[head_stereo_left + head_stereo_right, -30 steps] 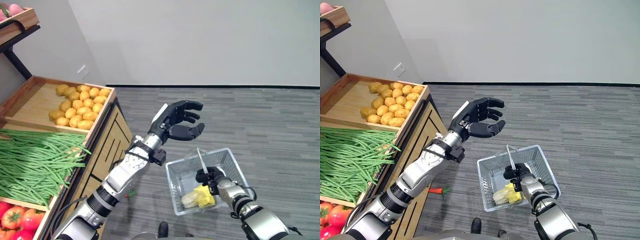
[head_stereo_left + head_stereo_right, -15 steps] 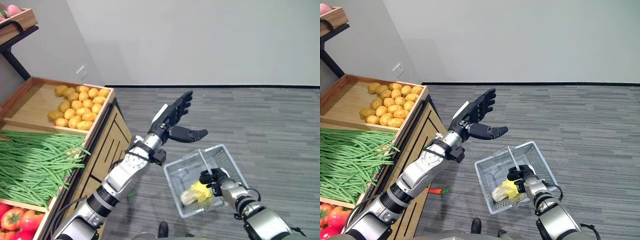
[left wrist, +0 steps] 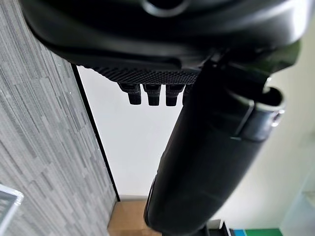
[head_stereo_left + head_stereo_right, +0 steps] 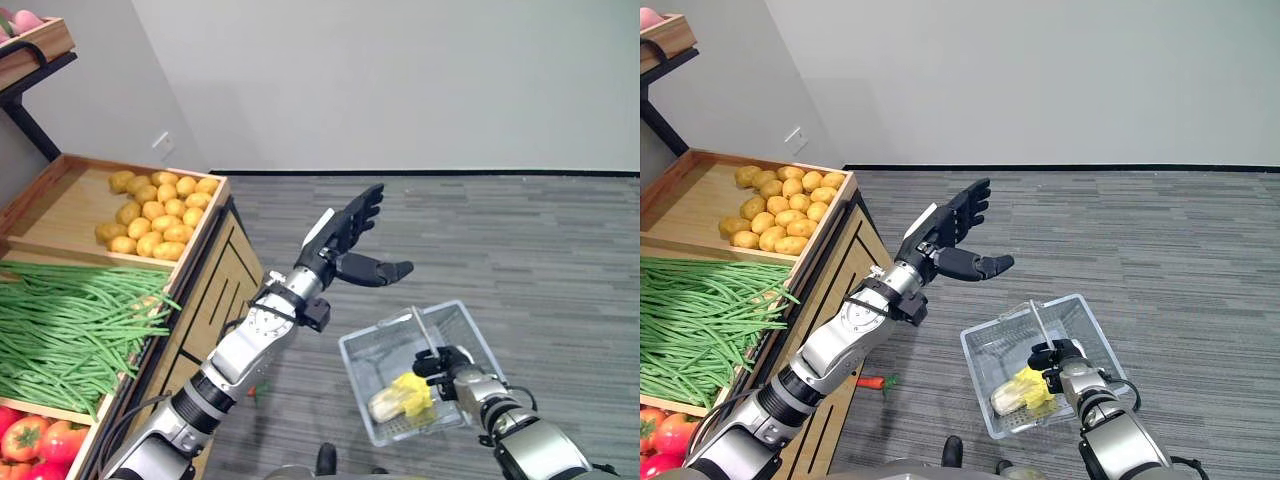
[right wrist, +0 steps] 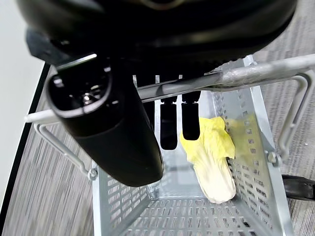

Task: Get the vegetables into the basket

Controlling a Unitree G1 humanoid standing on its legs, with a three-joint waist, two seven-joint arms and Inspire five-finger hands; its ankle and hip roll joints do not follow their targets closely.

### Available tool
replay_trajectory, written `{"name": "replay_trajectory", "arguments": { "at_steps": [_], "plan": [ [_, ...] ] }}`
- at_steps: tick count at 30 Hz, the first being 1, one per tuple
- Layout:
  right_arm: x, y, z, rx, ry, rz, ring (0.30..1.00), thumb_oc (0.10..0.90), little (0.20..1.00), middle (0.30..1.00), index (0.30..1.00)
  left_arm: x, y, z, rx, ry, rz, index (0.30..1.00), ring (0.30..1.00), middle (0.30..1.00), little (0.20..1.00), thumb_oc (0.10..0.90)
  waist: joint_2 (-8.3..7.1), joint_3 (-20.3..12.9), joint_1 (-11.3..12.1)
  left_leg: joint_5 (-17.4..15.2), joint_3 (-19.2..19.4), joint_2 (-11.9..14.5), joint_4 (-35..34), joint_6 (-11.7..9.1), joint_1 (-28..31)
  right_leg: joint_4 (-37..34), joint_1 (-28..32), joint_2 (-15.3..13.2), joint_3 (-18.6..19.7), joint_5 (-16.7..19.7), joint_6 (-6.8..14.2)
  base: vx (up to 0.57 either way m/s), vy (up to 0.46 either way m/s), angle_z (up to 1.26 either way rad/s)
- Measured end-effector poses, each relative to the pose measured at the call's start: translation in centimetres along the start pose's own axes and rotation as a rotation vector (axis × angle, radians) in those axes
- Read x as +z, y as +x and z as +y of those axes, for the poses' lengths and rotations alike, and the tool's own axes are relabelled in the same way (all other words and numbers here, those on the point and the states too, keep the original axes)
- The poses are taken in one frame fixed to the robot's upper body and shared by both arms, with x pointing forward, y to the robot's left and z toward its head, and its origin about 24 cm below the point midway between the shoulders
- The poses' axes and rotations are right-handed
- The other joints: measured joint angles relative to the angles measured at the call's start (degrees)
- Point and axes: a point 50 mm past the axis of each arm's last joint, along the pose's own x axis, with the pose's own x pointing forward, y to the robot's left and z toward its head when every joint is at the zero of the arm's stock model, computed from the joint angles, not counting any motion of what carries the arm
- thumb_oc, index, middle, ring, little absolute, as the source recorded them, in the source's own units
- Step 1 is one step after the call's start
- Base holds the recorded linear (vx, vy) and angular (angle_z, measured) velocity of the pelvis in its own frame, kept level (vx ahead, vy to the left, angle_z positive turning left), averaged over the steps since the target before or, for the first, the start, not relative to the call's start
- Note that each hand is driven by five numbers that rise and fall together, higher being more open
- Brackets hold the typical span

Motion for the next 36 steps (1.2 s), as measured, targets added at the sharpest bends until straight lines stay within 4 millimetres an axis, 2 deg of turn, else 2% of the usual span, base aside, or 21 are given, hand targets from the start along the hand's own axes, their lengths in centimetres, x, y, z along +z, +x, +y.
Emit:
{"name": "replay_trajectory", "arguments": {
  "at_steps": [2, 4, 7, 8, 15, 16, 18, 19, 20, 21, 23, 24, 25, 26, 29, 31, 32, 35, 36],
  "plan": [
    [-1.2, 0.0, -1.5, -0.036, 0.015, 0.026, 0.300, 0.400, 0.300, 0.300, 0.300, -0.9, -0.8, 0.5, 0.005, 0.009, 0.035, 1.000, 1.000, 1.000, 1.000, 0.900, -0.02, 0.01, -0.16, -0.03, 0.13, 0.01, -0.01, 0.00, 0.10, 0.00, 0.05, 0.00, 0.12, 0.00, 0.00, 0.00, -0.002, -0.03],
    [-3.2, -0.2, -3.2, -0.081, 0.054, 0.069, 0.300, 0.400, 0.300, 0.300, 0.300, -3.0, -2.4, 1.0, 0.030, -0.020, 0.115, 1.000, 1.000, 1.000, 1.000, 0.900, -0.10, 0.06, -0.25, -0.05, 0.38, 0.06, -0.01, 0.03, 0.22, 0.00, 0.08, 0.02, 0.38, 0.00, 0.00, 0.01, -0.003, -0.05],
    [-5.5, -0.5, -4.5, -0.117, 0.091, 0.125, 0.300, 0.400, 0.300, 0.300, 0.300, -5.6, -4.0, 1.7, 0.071, -0.021, 0.226, 1.000, 1.000, 1.000, 1.000, 0.900, -0.13, 0.08, -0.33, -0.16, 0.45, 0.14, -0.29, 0.01, 0.39, -0.04, 0.22, 0.06, 0.41, -0.01, 0.00, 0.02, -0.006, -0.01],
    [-6.9, -0.7, -4.9, -0.132, 0.104, 0.161, 0.300, 0.400, 0.300, 0.300, 0.300, -7.3, -5.1, 2.2, 0.105, -0.022, 0.306, 1.000, 1.000, 1.000, 1.000, 0.900, -0.12, 0.07, -0.42, -0.36, 0.49, 0.19, -0.29, 0.04, 0.46, -0.29, 0.27, 0.10, 0.41, -0.04, -0.05, 0.00, 0.000, 0.00],
    [-12.5, -2.2, -5.5, -0.162, 0.178, 0.291, 0.300, 0.400, 0.300, 0.300, 0.300, -14.3, -10.9, 5.0, 0.284, 0.022, 0.640, 1.000, 1.000, 1.000, 1.000, 0.900, -0.64, 0.10, -1.34, -0.68, 0.76, 0.27, -0.31, 0.09, 0.66, -0.30, 0.23, 0.15, 0.72, -0.11, -0.17, 0.01, -0.008, -0.02],
    [-13.4, -2.5, -5.5, -0.164, 0.172, 0.315, 0.300, 0.400, 0.300, 0.300, 0.300, -15.9, -12.6, 5.6, 0.336, 0.028, 0.744, 1.000, 1.000, 1.000, 1.000, 0.900, -0.73, 0.15, -1.66, -0.72, 0.81, 0.29, -0.32, 0.12, 0.53, -0.30, 0.19, 0.17, 0.88, -0.12, -0.19, 0.01, -0.017, -0.05],
    [-14.7, -3.0, -5.6, -0.173, 0.177, 0.346, 0.300, 0.400, 0.300, 0.300, 0.300, -17.7, -14.5, 5.5, 0.359, 0.028, 0.847, 1.000, 1.000, 1.000, 1.000, 0.900, -0.97, -0.17, -1.78, -0.72, 1.03, 0.29, -0.32, 0.19, 0.57, -0.31, 0.06, 0.13, 1.02, -0.12, -0.21, 0.00, -0.006, -0.03],
    [-15.1, -3.2, -5.3, -0.173, 0.194, 0.352, 0.300, 0.400, 0.300, 0.300, 0.300, -18.5, -15.5, 5.5, 0.368, 0.036, 0.900, 1.000, 1.000, 1.000, 1.000, 0.900, -0.60, -0.62, -1.67, -0.74, 1.15, 0.30, -0.31, 0.22, 0.72, -0.31, 0.16, 0.11, 1.03, -0.12, -0.22, 0.00, -0.006, -0.05],
    [-15.3, -3.3, -5.1, -0.170, 0.198, 0.362, 0.300, 0.400, 0.300, 0.300, 0.300, -19.3, -16.3, 5.3, 0.375, 0.035, 0.948, 1.000, 1.000, 1.000, 1.000, 0.900, -1.21, -0.42, -1.76, -0.76, 1.28, 0.32, -0.32, 0.24, 0.62, -0.31, 0.03, 0.13, 1.18, -0.12, -0.22, 0.01, -0.006, -0.06],
    [-15.7, -3.4, -4.9, -0.167, 0.202, 0.375, 0.300, 0.400, 0.300, 0.300, 0.300, -20.6, -17.7, 5.0, 0.375, 0.049, 1.027, 1.000, 1.000, 1.000, 1.000, 0.900, -1.23, -0.65, -1.90, -0.77, 1.42, 0.34, -0.33, 0.25, 0.61, -0.31, -0.01, 0.13, 1.27, -0.11, -0.22, 0.00, -0.002, -0.07],
    [-16.0, -3.5, -4.6, -0.159, 0.205, 0.386, 0.300, 0.400, 0.300, 0.300, 0.300, -21.6, -19.1, 4.5, 0.370, 0.058, 1.114, 1.000, 1.000, 1.000, 1.000, 0.900, -1.34, -0.87, -2.18, -0.86, 1.44, 0.36, -0.33, 0.28, 0.60, -0.31, -0.08, 0.13, 1.36, -0.11, -0.23, 0.00, -0.003, -0.04],
    [-16.3, -3.6, -4.3, -0.155, 0.207, 0.396, 0.300, 0.400, 0.300, 0.300, 0.300, -22.6, -20.8, 4.0, 0.365, 0.065, 1.194, 1.000, 1.000, 1.000, 1.000, 0.900, -1.50, -1.05, -2.30, -0.91, 1.61, 0.38, -0.34, 0.19, 0.43, -0.31, -0.28, 0.13, 1.37, -0.08, -0.26, 0.01, -0.002, -0.03],
    [-16.6, -3.7, -4.1, -0.153, 0.208, 0.406, 0.300, 0.400, 0.300, 0.300, 0.300, -23.1, -21.2, 3.8, 0.362, 0.082, 1.231, 1.000, 1.000, 1.000, 1.000, 0.900, -1.46, -1.61, -2.21, -1.00, 1.72, 0.41, -0.33, 0.16, 0.39, -0.31, -0.35, 0.12, 1.44, -0.09, -0.29, 0.01, 0.000, -0.06],
    [-16.8, -3.7, -3.6, -0.144, 0.212, 0.417, 0.300, 0.400, 0.300, 0.300, 0.300, -23.8, -22.6, 3.2, 0.361, 0.097, 1.315, 1.000, 1.000, 1.000, 1.000, 0.900, -1.63, -2.28, -2.44, -1.16, 1.89, 0.44, -0.33, 0.30, 0.36, -0.31, -0.45, 0.13, 1.65, -0.10, -0.31, 0.00, 0.003, -0.08],
    [-17.3, -3.9, -2.7, -0.129, 0.228, 0.432, 0.300, 0.400, 0.300, 0.300, 0.300, -24.7, -25.7, 2.3, 0.350, 0.119, 1.460, 1.000, 1.000, 1.000, 1.000, 0.900, -1.89, -3.04, -2.94, -1.36, 2.43, 0.48, -0.34, 0.20, 0.33, -0.31, -0.61, 0.12, 1.96, -0.09, -0.35, 0.00, 0.006, -0.06],
    [-17.5, -4.0, -2.3, -0.129, 0.231, 0.434, 0.300, 0.400, 0.300, 0.300, 0.300, -24.9, -26.5, 2.2, 0.364, 0.111, 1.502, 1.000, 1.000, 1.000, 1.000, 0.900, -1.87, -3.36, -3.05, -1.42, 2.74, 0.50, -0.33, 0.24, 0.38, -0.31, -0.63, 0.12, 2.22, -0.09, -0.36, 0.01, -0.001, -0.10],
    [-17.6, -4.0, -1.9, -0.121, 0.234, 0.430, 0.300, 0.400, 0.300, 0.300, 0.300, -25.2, -28.8, 1.5, 0.336, 0.119, 1.607, 1.000, 1.000, 1.000, 1.000, 0.900, -1.96, -4.21, -3.17, -1.53, 3.37, 0.58, -0.34, 0.34, 0.40, -0.31, -0.80, 0.12, 2.89, -0.09, -0.36, 0.01, -0.007, -0.19],
    [-17.8, -4.1, -1.6, -0.115, 0.239, 0.431, 0.300, 0.400, 0.300, 0.300, 0.300, -25.1, -30.9, 0.7, 0.359, 0.080, 1.682, 1.000, 1.000, 1.000, 1.000, 0.900, -2.26, -4.67, -3.25, -1.69, 3.75, 0.60, -0.34, 0.39, 0.42, -0.31, -0.93, 0.10, 3.26, -0.16, -0.45, 0.00, -0.007, -0.10],
    [-17.9, -4.2, -1.6, -0.116, 0.239, 0.432, 1.000, 0.900, 1.000, 1.000, 1.000, -25.1, -31.2, 0.6, 0.350, 0.085, 1.690, 1.000, 1.000, 1.000, 1.000, 0.900, -2.30, -4.68, -3.14, -1.69, 3.77, 0.60, -0.34, 0.39, 0.41, -0.31, -0.94, 0.09, 3.27, -0.15, -0.45, 0.00, 0.000, 0.00]
  ]
}}
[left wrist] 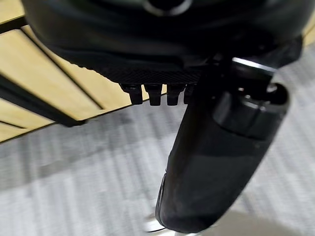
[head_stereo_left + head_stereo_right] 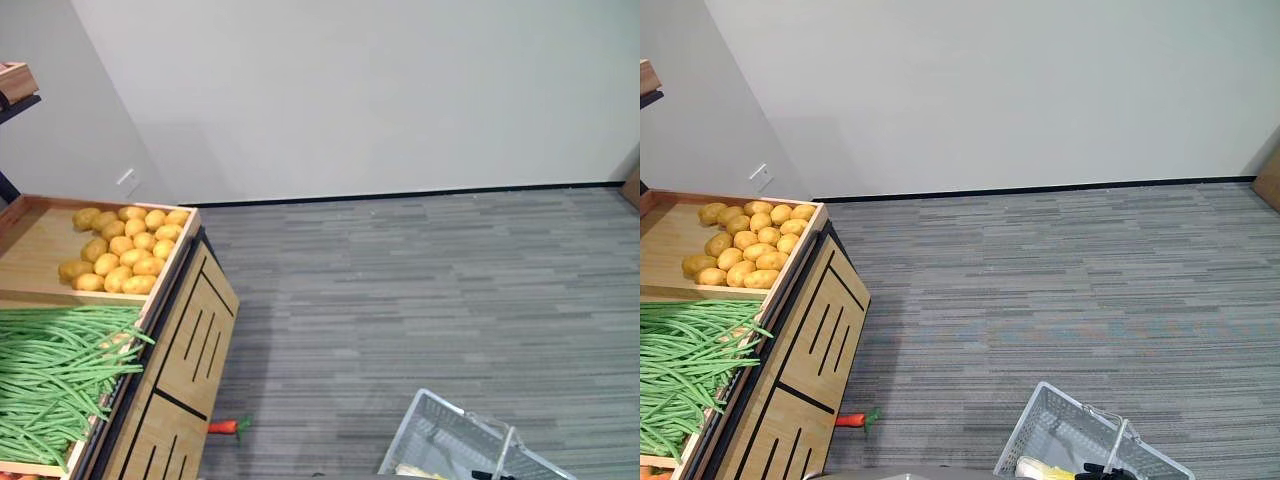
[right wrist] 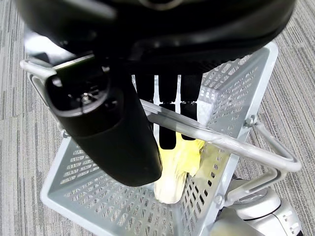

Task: Get the vegetables into the basket

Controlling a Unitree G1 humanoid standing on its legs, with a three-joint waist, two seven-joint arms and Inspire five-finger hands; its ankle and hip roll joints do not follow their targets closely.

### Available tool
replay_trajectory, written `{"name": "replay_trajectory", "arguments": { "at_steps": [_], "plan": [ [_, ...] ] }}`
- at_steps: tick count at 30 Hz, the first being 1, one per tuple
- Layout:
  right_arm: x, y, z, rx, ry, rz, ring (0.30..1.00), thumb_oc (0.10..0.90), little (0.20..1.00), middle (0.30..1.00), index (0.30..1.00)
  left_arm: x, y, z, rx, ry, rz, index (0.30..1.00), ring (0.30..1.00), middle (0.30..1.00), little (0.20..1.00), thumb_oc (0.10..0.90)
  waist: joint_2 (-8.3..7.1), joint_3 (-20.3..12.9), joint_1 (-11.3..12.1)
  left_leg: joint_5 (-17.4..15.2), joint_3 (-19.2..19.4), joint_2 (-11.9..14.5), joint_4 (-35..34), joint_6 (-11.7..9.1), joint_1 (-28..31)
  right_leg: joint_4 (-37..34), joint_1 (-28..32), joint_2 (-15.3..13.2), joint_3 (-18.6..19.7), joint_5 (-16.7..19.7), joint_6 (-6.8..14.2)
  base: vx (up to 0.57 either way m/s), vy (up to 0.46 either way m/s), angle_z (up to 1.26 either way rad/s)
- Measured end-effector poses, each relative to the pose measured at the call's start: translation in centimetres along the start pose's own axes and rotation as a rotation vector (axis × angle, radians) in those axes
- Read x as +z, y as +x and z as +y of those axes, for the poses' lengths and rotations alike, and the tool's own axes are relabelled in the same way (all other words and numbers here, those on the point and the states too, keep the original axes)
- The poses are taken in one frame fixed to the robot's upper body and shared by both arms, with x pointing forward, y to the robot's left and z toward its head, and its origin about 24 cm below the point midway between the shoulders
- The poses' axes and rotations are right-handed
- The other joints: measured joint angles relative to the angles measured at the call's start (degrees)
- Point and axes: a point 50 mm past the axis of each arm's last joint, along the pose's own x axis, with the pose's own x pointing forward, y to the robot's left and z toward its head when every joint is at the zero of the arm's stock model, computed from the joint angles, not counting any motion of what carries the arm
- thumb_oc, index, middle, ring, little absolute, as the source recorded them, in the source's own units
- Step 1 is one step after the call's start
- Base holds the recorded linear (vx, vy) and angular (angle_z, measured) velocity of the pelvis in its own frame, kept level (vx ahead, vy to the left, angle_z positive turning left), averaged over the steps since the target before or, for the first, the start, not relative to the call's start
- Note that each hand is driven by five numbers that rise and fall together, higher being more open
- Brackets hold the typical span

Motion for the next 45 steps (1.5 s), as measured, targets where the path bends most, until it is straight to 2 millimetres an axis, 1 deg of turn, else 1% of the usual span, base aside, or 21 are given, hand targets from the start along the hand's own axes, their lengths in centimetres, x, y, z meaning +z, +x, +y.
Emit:
{"name": "replay_trajectory", "arguments": {
  "at_steps": [2, 6, 11, 13, 16, 23, 28, 35, 36, 41, 45],
  "plan": [
    [0.1, 0.0, 0.1, 0.003, 0.001, -0.002, 1.000, 0.900, 1.000, 1.000, 1.000, -0.4, 0.0, -0.1, -0.002, 0.005, 0.009, 1.000, 1.000, 1.000, 1.000, 0.900, -0.12, -0.07, 0.10, -0.01, 0.07, 0.00, 0.00, 0.00, -0.01, 0.00, -0.03, 0.00, 0.03, 0.00, 0.00, 0.00, 0.000, 0.00],
    [-0.5, 0.0, 0.4, 0.017, -0.001, 0.018, 1.000, 0.900, 1.000, 1.000, 1.000, 0.0, 0.0, -0.1, -0.001, -0.024, -0.009, 1.000, 1.000, 1.000, 1.000, 0.900, -0.21, -0.10, 0.15, -0.33, 0.23, 0.03, 0.00, -0.38, -0.15, 0.01, -0.19, 0.00, 0.03, 0.00, -0.01, 0.00, 0.000, 0.00],
    [-2.7, -0.2, 0.9, 0.034, -0.006, 0.079, 1.000, 0.900, 1.000, 1.000, 1.000, 1.2, -0.1, 0.0, -0.001, -0.060, -0.061, 1.000, 1.000, 1.000, 1.000, 0.900, -0.29, -0.09, -0.01, -0.13, 0.32, 0.05, 0.00, -0.04, -0.26, 0.01, -0.32, 0.00, 0.08, 0.00, -0.01, 0.00, 0.000, 0.00],
    [-3.4, -0.3, 1.1, 0.040, -0.007, 0.094, 1.000, 0.900, 1.000, 1.000, 1.000, 1.8, -0.1, -0.1, -0.003, -0.070, -0.080, 1.000, 1.000, 1.000, 1.000, 0.900, -0.34, -0.09, -0.07, -0.13, 0.37, 0.08, 0.00, -0.04, -0.30, 0.00, -0.37, 0.00, 0.12, 0.00, 0.00, 0.00, 0.000, 0.00],
    [-3.9, -0.4, 1.3, 0.045, -0.007, 0.105, 1.000, 0.900, 1.000, 1.000, 1.000, 1.9, -0.1, 0.0, 0.001, -0.070, -0.082, 1.000, 1.000, 1.000, 1.000, 0.900, -0.50, -0.18, -0.17, -0.14, 0.48, 0.09, 0.00, -0.05, -0.29, 0.00, -0.38, 0.01, 0.20, 0.00, 0.00, 0.00, 0.000, 0.00],
    [-4.0, -0.4, 1.9, 0.062, -0.007, 0.104, 1.000, 0.900, 1.000, 1.000, 1.000, 1.7, -0.1, 0.1, 0.015, -0.069, -0.076, 1.000, 1.000, 1.000, 1.000, 0.900, -1.04, -0.51, -0.19, -0.23, 0.74, 0.12, 0.00, -0.15, -0.25, 0.00, -0.39, 0.00, 0.36, 0.00, 0.01, 0.00, 0.000, 0.00],
    [-3.9, -0.4, 2.0, 0.065, -0.008, 0.100, 1.000, 0.900, 1.000, 1.000, 1.000, 1.7, -0.1, 0.1, 0.016, -0.068, -0.076, 1.000, 1.000, 1.000, 1.000, 0.900, -1.04, -0.52, -0.19, -0.24, 0.78, 0.12, 0.00, -0.16, -0.24, 0.00, -0.40, -0.01, 0.35, 0.00, 0.00, 0.00, 0.000, 0.00],
    [-3.2, -0.4, 2.2, 0.070, 0.018, 0.072, 1.000, 0.900, 1.000, 1.000, 1.000, 1.7, -0.1, 0.1, 0.017, -0.067, -0.077, 1.000, 1.000, 1.000, 1.000, 0.900, -1.01, -0.50, -0.22, -0.36, 0.81, 0.13, 0.00, -0.26, -0.25, 0.00, -0.42, -0.01, 0.36, -0.01, -0.01, 0.00, 0.000, 0.00],
    [-3.0, -0.4, 2.3, 0.071, 0.022, 0.065, 1.000, 0.900, 1.000, 1.000, 1.000, 1.8, -0.1, 0.1, 0.018, -0.068, -0.086, 1.000, 1.000, 1.000, 1.000, 0.900, -0.96, -0.08, -0.23, -0.47, 0.85, 0.13, 0.00, -0.38, -0.25, 0.00, -0.44, -0.01, 0.36, -0.04, -0.05, 0.00, 0.000, 0.00],
    [-3.2, -0.4, 2.5, 0.080, -0.023, 0.069, 1.000, 0.900, 1.000, 1.000, 1.000, 1.9, -0.1, 0.1, 0.017, -0.064, -0.091, 1.000, 1.000, 1.000, 1.000, 0.900, -0.98, -0.08, -0.05, -0.45, 0.84, 0.13, 0.00, -0.35, -0.25, 0.00, -0.42, -0.01, 0.31, -0.04, -0.05, 0.00, 0.000, 0.00],
    [-3.1, -0.4, 2.6, 0.081, -0.024, 0.067, 1.000, 0.900, 1.000, 1.000, 1.000, 1.9, -0.1, 0.1, 0.016, -0.064, -0.092, 1.000, 1.000, 1.000, 1.000, 0.900, -0.99, -0.07, -0.04, -0.43, 0.84, 0.13, 0.00, -0.32, -0.24, 0.00, -0.42, -0.01, 0.31, -0.04, -0.04, 0.00, 0.000, 0.00]
  ]
}}
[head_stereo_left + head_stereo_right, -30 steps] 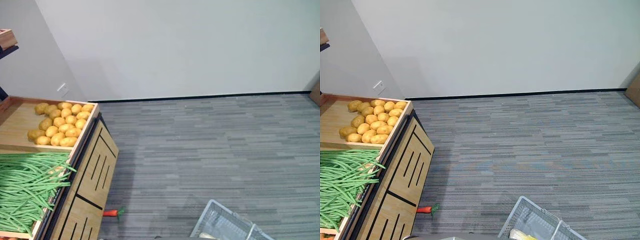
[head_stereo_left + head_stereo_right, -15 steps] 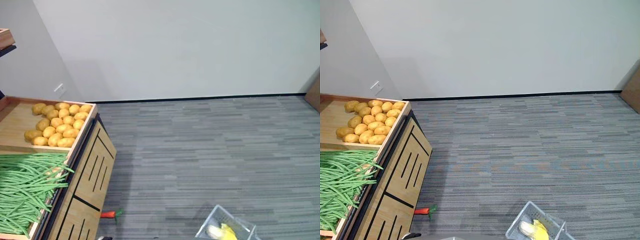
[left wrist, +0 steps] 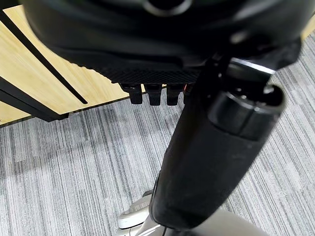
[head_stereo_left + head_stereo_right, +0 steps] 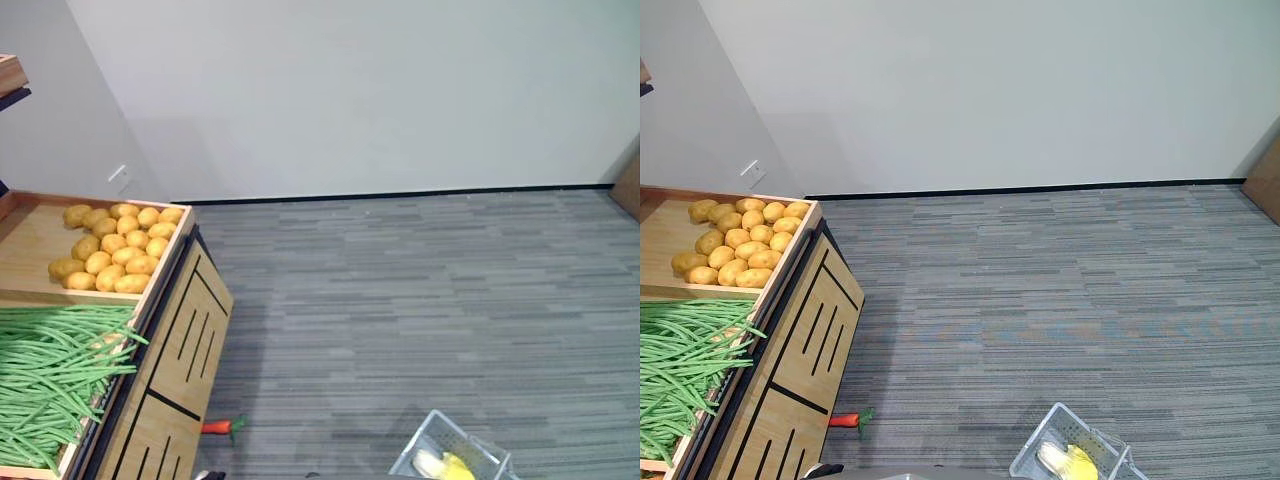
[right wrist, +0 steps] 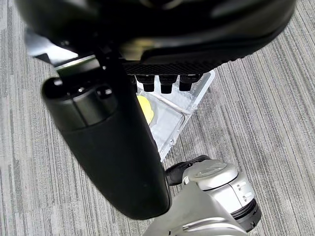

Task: Get the vegetables into the basket

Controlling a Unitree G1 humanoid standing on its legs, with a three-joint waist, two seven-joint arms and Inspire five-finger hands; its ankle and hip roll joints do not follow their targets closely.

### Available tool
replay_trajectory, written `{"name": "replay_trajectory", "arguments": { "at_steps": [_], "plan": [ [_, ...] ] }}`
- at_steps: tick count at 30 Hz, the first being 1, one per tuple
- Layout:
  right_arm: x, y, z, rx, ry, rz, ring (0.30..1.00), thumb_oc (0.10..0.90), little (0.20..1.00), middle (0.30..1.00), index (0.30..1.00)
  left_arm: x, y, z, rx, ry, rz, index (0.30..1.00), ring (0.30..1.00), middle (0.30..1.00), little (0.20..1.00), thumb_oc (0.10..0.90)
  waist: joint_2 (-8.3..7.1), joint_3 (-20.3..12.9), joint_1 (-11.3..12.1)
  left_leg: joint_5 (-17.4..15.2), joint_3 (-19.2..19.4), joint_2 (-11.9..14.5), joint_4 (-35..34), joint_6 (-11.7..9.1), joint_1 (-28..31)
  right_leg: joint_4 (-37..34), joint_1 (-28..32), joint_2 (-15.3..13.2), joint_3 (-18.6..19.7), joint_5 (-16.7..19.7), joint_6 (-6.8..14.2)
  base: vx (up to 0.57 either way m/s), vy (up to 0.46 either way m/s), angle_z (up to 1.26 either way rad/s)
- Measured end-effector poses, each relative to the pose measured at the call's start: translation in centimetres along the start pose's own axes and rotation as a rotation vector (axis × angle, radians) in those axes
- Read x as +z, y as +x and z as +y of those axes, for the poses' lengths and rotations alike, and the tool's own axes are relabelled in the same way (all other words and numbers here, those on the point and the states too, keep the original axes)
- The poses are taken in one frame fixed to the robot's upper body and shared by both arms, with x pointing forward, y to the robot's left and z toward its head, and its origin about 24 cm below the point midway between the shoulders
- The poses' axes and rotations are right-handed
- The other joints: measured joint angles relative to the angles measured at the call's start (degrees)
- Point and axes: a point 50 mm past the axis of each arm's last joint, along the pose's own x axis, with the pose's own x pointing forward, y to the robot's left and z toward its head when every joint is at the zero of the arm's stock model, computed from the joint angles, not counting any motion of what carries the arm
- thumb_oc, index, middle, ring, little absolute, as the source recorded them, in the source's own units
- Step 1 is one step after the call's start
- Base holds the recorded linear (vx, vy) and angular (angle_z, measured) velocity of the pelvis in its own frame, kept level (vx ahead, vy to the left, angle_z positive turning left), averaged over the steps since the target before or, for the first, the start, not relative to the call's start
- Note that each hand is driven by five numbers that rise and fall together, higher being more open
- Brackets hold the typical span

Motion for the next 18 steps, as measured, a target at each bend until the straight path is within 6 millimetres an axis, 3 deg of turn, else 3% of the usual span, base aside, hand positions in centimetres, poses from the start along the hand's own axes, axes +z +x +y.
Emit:
{"name": "replay_trajectory", "arguments": {
  "at_steps": [18],
  "plan": [
    [-0.02, -0.02, 0.43, 0.010, -0.001, 0.001, 1.000, 0.900, 1.000, 1.000, 1.000, 0.01, 0.00, -0.01, -0.002, 0.000, -0.001, 1.000, 1.000, 1.000, 1.000, 0.900, -0.04, 0.02, 0.02, 0.02, -0.01, 0.00, 0.00, 0.03, 0.00, 0.00, 0.00, 0.00, -0.06, 0.00, 0.00, 0.00, 0.000, 0.00]
  ]
}}
